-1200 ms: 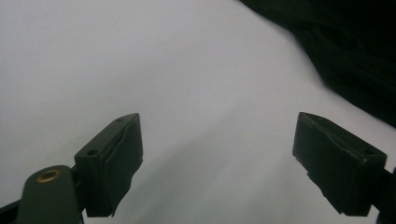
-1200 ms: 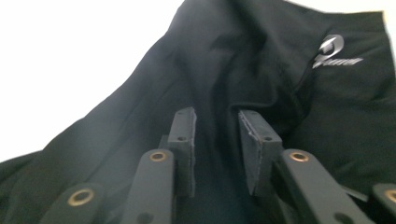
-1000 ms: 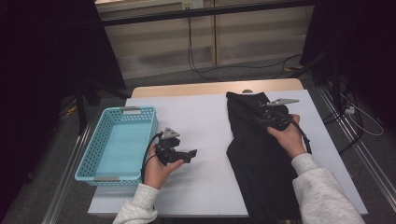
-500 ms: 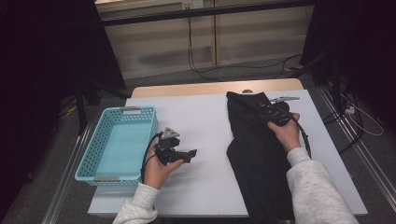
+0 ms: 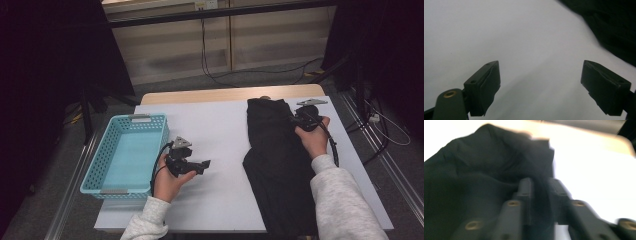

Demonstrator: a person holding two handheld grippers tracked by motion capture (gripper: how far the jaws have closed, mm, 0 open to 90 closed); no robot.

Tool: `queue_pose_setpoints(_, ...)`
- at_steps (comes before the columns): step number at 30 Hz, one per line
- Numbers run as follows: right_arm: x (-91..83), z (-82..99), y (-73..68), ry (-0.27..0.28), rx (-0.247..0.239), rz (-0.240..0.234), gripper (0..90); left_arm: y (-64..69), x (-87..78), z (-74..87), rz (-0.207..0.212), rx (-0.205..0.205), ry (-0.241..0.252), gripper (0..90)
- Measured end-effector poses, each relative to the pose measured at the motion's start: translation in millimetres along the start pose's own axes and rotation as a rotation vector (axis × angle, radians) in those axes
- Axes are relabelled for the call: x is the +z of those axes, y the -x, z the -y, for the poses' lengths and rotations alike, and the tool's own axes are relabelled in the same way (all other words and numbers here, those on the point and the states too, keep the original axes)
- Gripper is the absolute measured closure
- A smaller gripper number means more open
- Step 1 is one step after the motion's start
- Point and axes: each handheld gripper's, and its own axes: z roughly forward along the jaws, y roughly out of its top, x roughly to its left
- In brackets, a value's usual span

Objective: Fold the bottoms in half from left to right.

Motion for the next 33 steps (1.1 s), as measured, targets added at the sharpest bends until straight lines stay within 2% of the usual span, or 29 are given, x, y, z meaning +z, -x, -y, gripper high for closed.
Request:
queue_pose_setpoints(1,-1.0,2.6,-0.6,0.003,-0.020,0.025,71.9,0.3,0.0,0.0,-0.003,0.001,0.001,15.9)
queue_pose_setpoints(2,-2.0,4.1,-0.8,0.009,-0.011,0.027,67.8,0.8,-0.1,-0.2,-0.001,0.000,0.002,15.9)
queue_pose_setpoints(3,-4.0,5.5,-0.8,0.014,0.012,0.012,61.7,1.0,-0.2,-0.2,-0.001,0.001,0.001,15.9)
queue_pose_setpoints(7,-12.0,9.3,-3.4,-0.008,0.005,-0.024,52.4,1.5,-0.4,-0.7,0.005,0.004,0.000,15.8)
queue_pose_setpoints(16,-34.9,25.2,-9.5,-0.030,-0.036,-0.063,38.6,3.8,-0.1,-1.8,0.014,0.008,-0.005,15.1)
queue_pose_setpoints(20,-46.9,35.5,-12.7,-0.024,-0.041,-0.088,32.9,5.7,2.2,-2.5,0.018,0.010,0.001,14.9)
queue_pose_setpoints(22,-52.2,42.7,-14.0,-0.037,-0.043,-0.101,28.9,6.0,3.5,-3.6,0.021,0.017,-0.006,14.7)
queue_pose_setpoints(25,-61.3,55.8,-14.6,-0.038,-0.027,-0.126,25.8,8.3,6.1,-4.4,0.024,0.013,-0.005,14.5)
queue_pose_setpoints(33,-88.9,78.2,-14.2,0.018,-0.023,-0.150,19.8,13.8,11.1,-9.1,0.037,0.015,-0.001,13.7)
